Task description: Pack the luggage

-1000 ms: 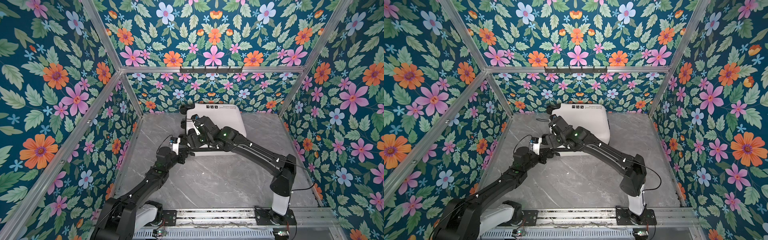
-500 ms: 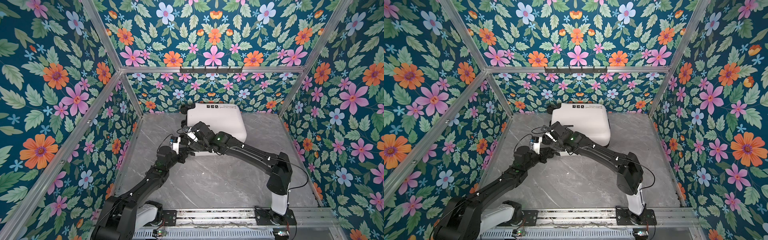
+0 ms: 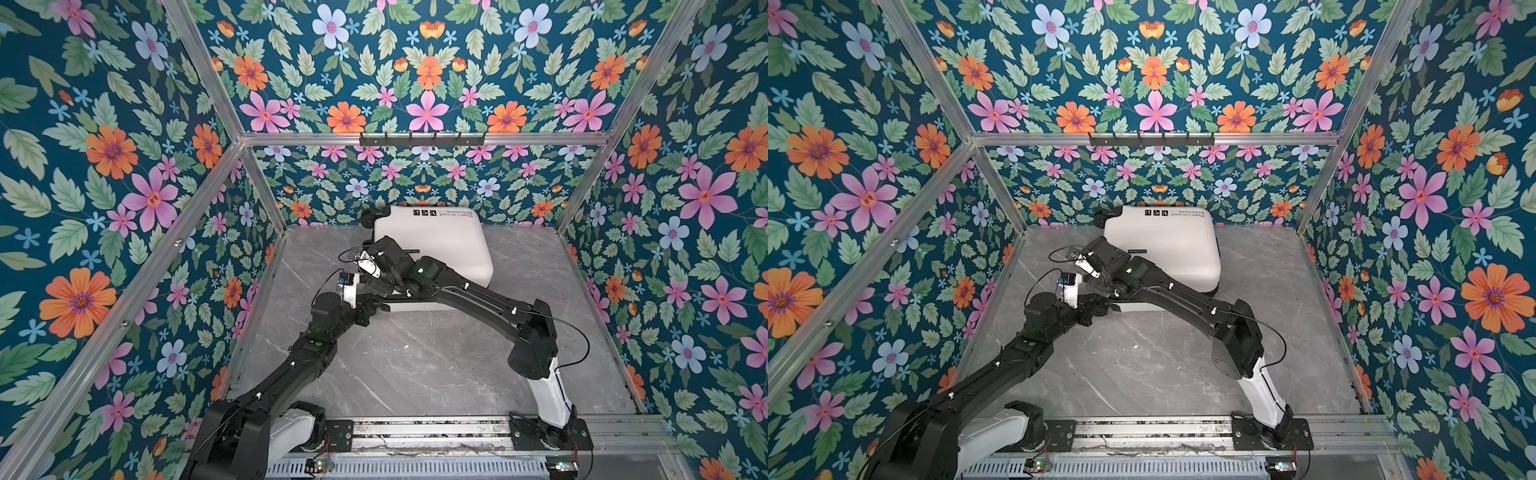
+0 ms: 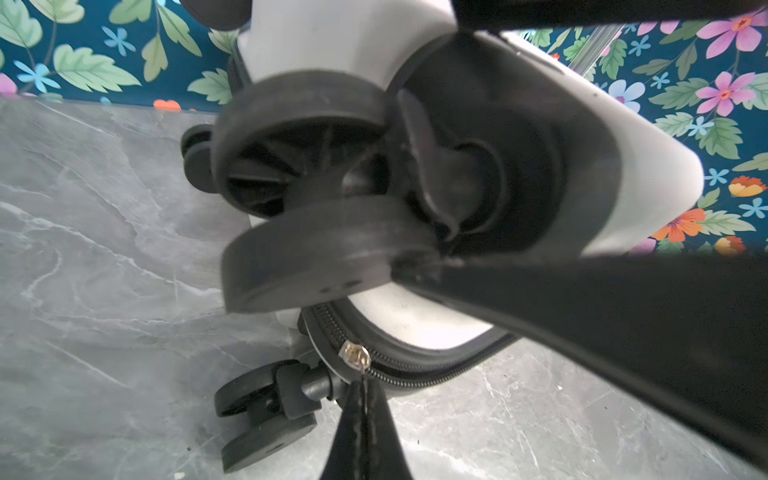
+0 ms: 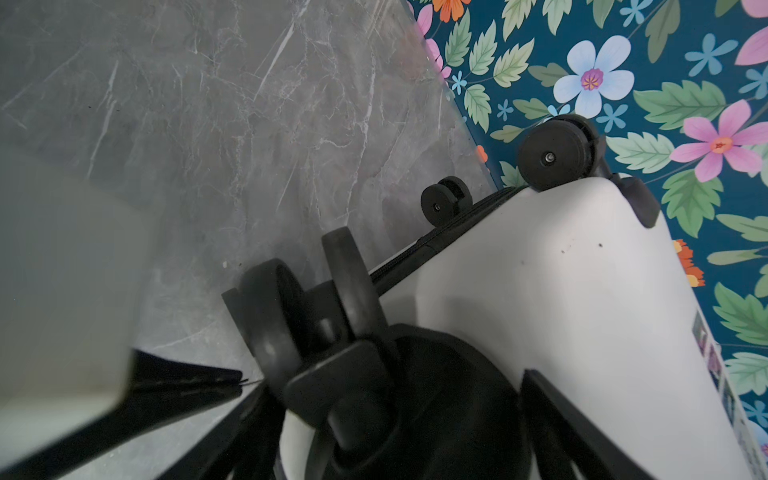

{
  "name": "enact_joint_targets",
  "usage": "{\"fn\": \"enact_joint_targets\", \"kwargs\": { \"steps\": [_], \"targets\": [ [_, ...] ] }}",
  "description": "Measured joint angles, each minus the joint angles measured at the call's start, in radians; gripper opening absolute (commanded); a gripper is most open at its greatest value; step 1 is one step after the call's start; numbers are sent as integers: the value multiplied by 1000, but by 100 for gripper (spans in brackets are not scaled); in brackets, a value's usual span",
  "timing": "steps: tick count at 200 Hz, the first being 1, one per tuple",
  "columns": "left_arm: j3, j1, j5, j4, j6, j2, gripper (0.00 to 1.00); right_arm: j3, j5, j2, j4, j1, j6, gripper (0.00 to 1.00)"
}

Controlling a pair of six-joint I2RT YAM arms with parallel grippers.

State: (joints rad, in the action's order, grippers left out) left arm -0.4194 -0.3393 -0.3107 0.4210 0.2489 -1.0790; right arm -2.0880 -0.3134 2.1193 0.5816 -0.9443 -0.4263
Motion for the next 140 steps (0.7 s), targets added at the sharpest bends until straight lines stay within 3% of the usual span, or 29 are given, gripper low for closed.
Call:
{"fn": "enact_joint_targets", "kwargs": {
  "steps": [45,69,140],
  "targets": [
    [32,-17,9,5,8,37,0,-193,41,98,122,3,83,85],
    [58,-57,72,35,54,47,0,-307,58,158,203,3,142,84],
    [117,-273,320,262,205,-68,0,-321,103,167,232,12,313,84]
  ]
}}
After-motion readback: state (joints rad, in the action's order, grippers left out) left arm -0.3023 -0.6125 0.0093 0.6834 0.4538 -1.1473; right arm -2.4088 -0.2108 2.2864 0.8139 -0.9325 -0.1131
